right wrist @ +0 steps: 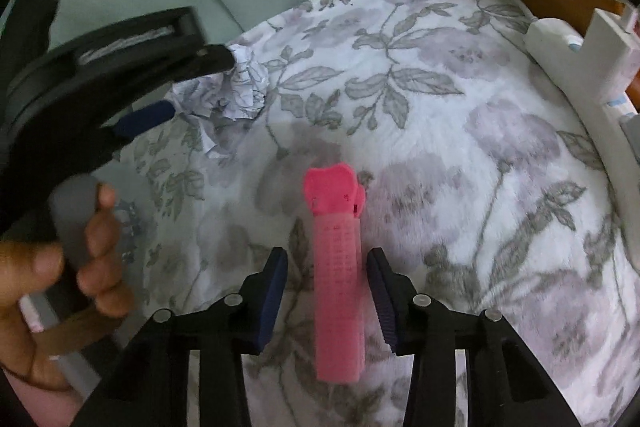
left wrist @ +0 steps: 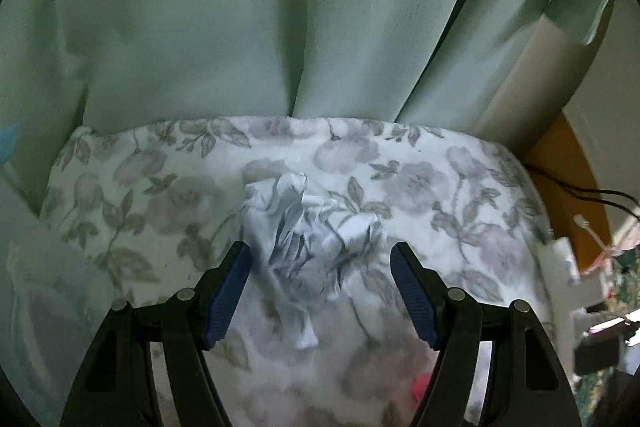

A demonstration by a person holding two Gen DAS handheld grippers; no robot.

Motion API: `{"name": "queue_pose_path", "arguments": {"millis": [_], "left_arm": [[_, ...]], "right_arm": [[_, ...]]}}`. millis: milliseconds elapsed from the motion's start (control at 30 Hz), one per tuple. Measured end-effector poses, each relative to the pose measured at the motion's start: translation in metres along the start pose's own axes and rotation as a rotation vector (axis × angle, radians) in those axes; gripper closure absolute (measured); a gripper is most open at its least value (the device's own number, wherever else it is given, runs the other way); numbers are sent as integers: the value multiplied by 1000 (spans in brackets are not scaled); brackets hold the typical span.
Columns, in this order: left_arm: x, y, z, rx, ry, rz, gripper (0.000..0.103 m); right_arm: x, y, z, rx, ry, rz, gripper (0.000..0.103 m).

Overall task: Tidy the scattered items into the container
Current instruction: 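Grasp the crumpled paper ball with the left tool while the right tool grasps the pink roller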

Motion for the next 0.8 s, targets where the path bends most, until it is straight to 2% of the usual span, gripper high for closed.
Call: {"name": "queue_pose_path", "arguments": {"millis": [167, 367, 500, 800], "left_arm": [[-19, -9, -8, 0, -29, 13, 30], [-23, -14, -16, 36, -11, 25, 30], [-20, -11, -14, 43, -2, 33, 40], [3, 13, -7, 22, 27, 12, 44]], "right_arm": [[-3, -6, -1, 17, 2, 22, 59], [-7, -11, -3, 16, -2, 43, 59], [-6, -10, 2, 13, 17, 45, 73], [8, -4, 8, -13, -4, 34, 75]]}}
Point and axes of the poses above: each gripper's, at about its wrist camera, not at the fingertips, and x roughly against the way its jaws point, z to its right, y to its underside, the point moved 8 cm from there along -x, roughly the way its jaws point
